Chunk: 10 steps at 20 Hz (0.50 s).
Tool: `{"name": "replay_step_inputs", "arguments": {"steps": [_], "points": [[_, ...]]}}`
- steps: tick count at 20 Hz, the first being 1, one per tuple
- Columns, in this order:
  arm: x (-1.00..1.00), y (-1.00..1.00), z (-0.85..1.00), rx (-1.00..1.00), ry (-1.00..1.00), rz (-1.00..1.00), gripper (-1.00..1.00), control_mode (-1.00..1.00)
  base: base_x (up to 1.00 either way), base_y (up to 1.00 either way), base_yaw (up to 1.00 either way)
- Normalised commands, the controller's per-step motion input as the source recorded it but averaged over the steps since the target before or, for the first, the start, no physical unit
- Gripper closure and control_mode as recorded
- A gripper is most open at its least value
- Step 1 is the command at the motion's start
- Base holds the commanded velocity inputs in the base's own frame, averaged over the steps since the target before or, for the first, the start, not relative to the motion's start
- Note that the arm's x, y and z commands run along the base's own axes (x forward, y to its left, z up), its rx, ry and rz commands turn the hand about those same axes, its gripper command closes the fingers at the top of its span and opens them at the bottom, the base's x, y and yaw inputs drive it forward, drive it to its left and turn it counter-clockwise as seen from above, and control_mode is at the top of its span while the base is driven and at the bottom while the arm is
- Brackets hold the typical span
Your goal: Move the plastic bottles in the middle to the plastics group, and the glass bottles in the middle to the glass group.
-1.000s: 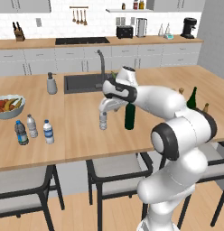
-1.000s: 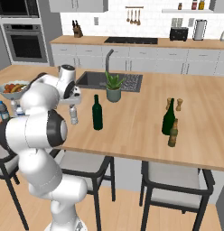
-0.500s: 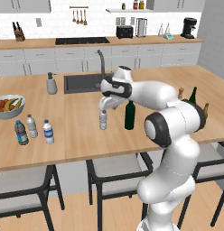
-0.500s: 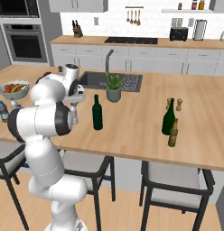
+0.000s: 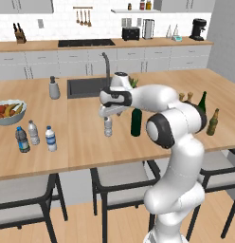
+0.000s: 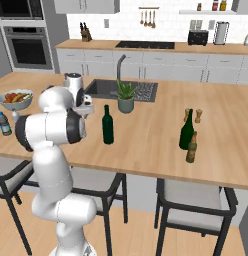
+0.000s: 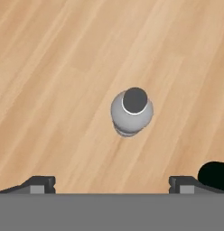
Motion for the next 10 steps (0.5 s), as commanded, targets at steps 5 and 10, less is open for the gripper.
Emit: {"name": "replay_step_inputs", "arguments": {"steps": [5, 10], "points": [[0.28, 0.02, -0.13, 0.0, -0.03, -0.16, -1.0, -1.0, 0.0, 0.0, 0.0], [0.2, 0.01, -0.15, 0.0, -0.02, -0.13, -1.0, -1.0, 0.0, 0.0, 0.0]]}}
